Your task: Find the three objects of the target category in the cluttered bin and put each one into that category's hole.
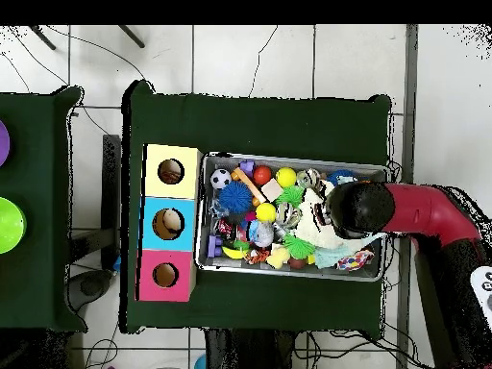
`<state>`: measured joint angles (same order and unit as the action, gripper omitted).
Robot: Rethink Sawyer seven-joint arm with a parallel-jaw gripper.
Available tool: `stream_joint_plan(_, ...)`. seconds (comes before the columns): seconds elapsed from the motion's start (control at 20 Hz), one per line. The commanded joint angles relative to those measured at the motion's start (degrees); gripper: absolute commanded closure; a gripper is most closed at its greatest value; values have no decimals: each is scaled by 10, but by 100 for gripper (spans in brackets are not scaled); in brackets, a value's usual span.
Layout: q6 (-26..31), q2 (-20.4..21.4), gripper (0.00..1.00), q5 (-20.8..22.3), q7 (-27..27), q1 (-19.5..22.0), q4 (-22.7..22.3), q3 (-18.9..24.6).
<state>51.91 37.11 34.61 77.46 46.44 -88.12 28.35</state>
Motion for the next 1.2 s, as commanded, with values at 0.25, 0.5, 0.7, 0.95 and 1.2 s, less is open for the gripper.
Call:
stream_joint_plan(0.25,-76,-25,0,-33,4,-34,-25,54)
stream_joint_plan(0.5,-99,-23,0,-45,35,-58,-32,44)
stream_joint_plan(0.7,-120,-21,0,-56,52,-74,-45,35)
stream_joint_plan(0.95,-149,-24,0,-62,56,-79,-65,24)
stream_joint_plan(1.2,-168,-33,0,-70,60,-83,-77,18)
